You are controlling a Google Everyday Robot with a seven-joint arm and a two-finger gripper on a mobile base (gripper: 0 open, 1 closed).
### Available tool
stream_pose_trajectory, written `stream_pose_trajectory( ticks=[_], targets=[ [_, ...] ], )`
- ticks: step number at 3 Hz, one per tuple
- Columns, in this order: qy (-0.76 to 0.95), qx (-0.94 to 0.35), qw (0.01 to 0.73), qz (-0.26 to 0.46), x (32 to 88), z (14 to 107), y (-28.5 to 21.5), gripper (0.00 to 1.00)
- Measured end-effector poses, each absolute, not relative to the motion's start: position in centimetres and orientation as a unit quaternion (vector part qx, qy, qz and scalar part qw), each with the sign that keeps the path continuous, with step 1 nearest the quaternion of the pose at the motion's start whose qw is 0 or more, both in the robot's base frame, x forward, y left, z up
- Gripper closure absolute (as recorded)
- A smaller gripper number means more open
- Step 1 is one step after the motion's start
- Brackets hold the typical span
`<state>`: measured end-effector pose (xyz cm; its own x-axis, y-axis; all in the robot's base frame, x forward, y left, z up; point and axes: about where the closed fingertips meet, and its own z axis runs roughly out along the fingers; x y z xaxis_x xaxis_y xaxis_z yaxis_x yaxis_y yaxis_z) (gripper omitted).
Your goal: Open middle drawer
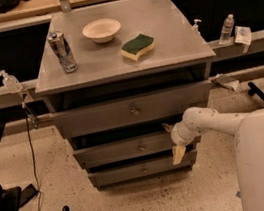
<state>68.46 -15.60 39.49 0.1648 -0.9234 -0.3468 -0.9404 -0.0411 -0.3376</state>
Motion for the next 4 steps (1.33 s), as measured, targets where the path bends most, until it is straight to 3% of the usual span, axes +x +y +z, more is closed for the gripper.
stream_pose_trajectory(
  ticks=[4],
  targets=[
    [0.643, -0.723, 0.245, 0.056, 59.7, 43.5, -14.1, 0.00]
  ],
)
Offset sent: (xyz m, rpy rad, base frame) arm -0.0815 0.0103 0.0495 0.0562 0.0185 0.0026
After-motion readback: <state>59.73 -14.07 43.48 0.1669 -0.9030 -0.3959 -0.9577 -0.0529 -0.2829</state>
